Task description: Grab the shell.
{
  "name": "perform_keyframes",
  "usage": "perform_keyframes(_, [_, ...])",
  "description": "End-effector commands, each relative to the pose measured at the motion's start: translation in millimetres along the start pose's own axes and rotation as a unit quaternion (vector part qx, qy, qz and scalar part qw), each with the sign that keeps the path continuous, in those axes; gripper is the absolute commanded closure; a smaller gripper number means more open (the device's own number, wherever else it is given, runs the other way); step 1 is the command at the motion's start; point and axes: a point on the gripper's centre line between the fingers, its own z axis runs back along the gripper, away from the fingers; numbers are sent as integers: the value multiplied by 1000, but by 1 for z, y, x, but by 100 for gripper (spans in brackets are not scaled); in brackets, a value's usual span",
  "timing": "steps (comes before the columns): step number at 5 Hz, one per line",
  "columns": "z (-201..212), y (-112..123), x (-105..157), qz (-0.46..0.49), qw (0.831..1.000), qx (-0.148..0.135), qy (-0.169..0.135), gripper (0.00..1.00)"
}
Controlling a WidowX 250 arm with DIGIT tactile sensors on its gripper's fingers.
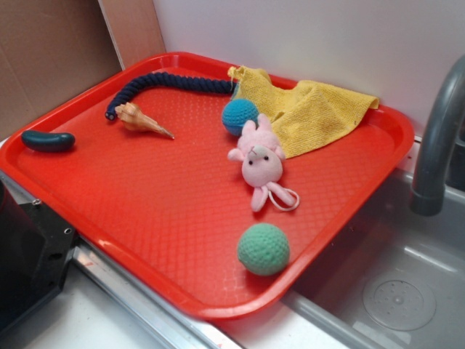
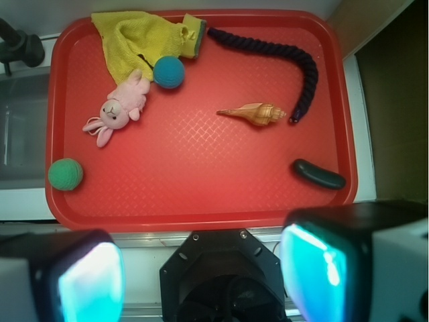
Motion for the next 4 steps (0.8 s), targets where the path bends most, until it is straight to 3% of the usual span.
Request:
perform_keyframes(1, [0,0,0,0,1000,0,0,0])
perform_keyframes(2, [-51,46,18,131,990,-24,36,0])
perform_keyframes(3, [-87,63,53,254,966,-53,14,0])
perform_keyframes(4, [-111,77,67,369,929,-30,-15,0])
